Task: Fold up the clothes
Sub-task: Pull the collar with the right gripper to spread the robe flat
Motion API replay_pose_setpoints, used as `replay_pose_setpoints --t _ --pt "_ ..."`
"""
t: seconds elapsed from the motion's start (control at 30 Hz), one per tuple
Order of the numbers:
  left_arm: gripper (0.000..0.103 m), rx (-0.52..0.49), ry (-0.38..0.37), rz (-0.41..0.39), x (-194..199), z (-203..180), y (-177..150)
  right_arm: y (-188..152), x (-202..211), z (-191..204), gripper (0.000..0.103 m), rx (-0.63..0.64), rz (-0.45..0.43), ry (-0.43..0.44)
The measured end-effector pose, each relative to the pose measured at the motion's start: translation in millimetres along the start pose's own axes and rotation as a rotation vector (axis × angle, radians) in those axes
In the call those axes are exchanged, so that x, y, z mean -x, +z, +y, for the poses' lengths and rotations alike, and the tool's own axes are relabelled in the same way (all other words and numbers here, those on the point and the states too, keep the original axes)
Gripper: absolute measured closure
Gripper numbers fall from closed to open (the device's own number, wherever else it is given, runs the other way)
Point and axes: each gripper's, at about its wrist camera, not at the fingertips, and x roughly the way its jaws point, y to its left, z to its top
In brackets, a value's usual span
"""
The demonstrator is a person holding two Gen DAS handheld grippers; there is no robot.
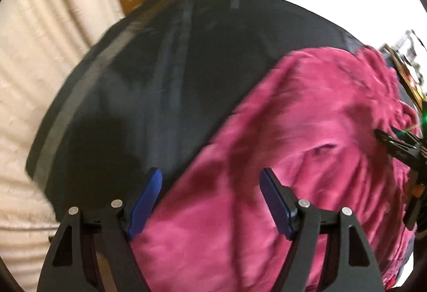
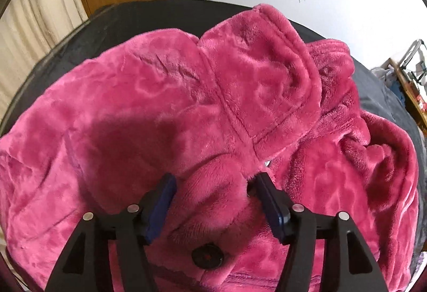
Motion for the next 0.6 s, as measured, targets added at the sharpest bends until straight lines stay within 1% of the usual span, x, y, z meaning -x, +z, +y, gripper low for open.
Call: replay_pose_setpoints --t 0.03,0.07,0.13,0.2,0.4,0.53,0.6 --pt "0.024 -0.006 0.004 -0.003 -1.0 5.4 -1.0 -0.3 -2.8 0.8 0.026 -0.002 0.010 -0.007" --pt "0.024 -0.019 0.004 -0.004 -3.2 7.2 -1.0 -0.2 -5.0 -1.4 0.024 -0.020 0.016 -0.003" --pt "0.024 -0.046 0.004 -0.005 -7.5 10.9 -0.8 0.0 -8.5 -7.9 0.018 -0.069 0.026 0.016" --pt "0.024 -0.074 -0.025 0.005 -14.5 15.6 -0.2 0.3 -12.1 -14.5 0.014 -0.118 0.035 0.035" --pt "0.024 -0.171 -0.134 0.089 -40.5 18.6 2.5 1.2 -15.2 -8.5 0.013 -0.130 0.043 -0.018" --pt "0.024 -0.235 -0.230 0.148 -51.5 16.7 3.6 1.5 -16.5 -8.0 0.010 -0.154 0.039 -0.037" --pt "0.023 -0.300 -0.256 0.150 -53.3 6.6 2.1 1.1 -17.2 -8.1 0.007 -0.166 0.034 -0.046"
